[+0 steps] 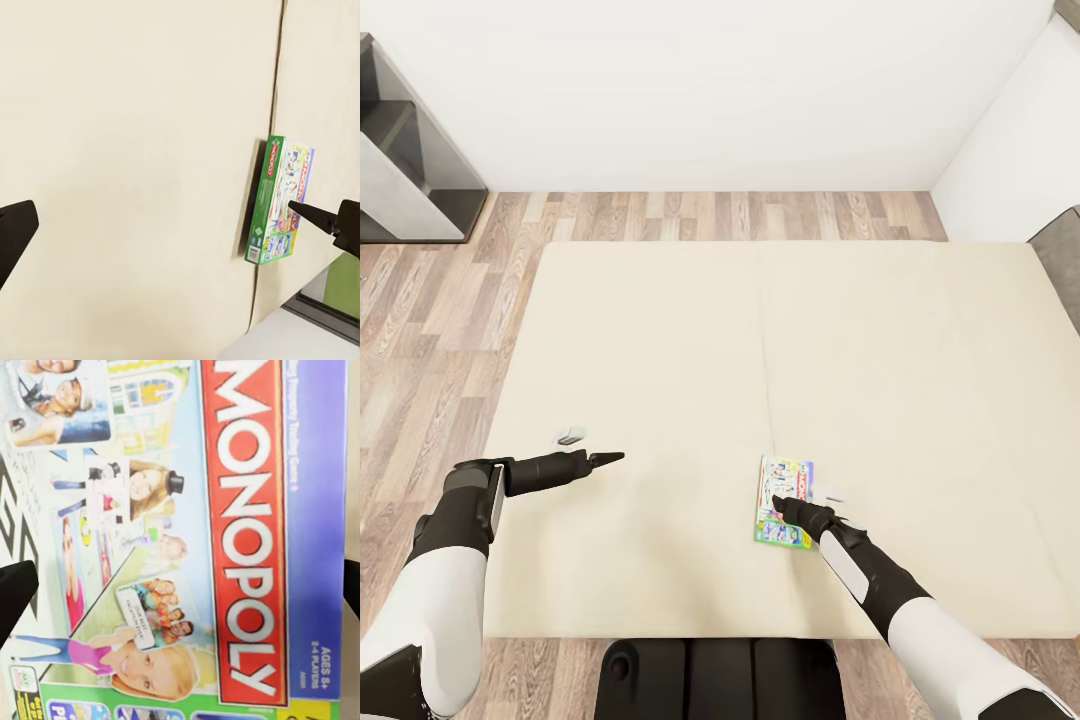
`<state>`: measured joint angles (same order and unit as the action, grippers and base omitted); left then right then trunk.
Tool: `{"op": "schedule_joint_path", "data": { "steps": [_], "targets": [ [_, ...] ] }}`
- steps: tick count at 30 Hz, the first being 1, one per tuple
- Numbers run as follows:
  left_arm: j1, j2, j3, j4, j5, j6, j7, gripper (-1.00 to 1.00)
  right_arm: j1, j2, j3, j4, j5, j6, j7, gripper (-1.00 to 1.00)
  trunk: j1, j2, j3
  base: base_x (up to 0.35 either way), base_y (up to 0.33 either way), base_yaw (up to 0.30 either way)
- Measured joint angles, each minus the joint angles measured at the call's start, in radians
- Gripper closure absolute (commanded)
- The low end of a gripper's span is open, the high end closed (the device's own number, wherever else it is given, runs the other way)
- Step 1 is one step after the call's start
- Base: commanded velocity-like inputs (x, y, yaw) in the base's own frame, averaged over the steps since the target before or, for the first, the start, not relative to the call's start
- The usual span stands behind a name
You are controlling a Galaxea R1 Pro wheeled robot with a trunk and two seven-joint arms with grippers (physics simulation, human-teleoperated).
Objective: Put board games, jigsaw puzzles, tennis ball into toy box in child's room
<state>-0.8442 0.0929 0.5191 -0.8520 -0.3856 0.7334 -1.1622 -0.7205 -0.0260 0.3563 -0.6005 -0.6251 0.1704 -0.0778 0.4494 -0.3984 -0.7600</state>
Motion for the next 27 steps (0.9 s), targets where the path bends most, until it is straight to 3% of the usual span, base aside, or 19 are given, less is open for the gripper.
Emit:
{"op": "schedule_joint_path", "data": {
  "steps": [9,16,27],
  "targets": [
    [0.0,0.0,0.0,0.0,0.0,0.0,0.0,-1.0,0.0,0.0,0.0,0.0,0.0,0.0,0.0,-1.0,0.0,0.0,0.0,0.0,0.0,0.0],
    [0.0,0.0,0.0,0.0,0.0,0.0,0.0,-1.0,0.0,0.001,-0.003,0.0,0.069,0.001,0.0,-1.0,0.0,0.0,0.0,0.0,0.0,0.0],
    [0.0,0.0,0.0,0.0,0.0,0.0,0.0,-1.0,0.0,0.002,-0.003,0.0,0.086,0.0,0.0,-1.0,0.0,0.0,0.0,0.0,0.0,0.0]
  ]
}}
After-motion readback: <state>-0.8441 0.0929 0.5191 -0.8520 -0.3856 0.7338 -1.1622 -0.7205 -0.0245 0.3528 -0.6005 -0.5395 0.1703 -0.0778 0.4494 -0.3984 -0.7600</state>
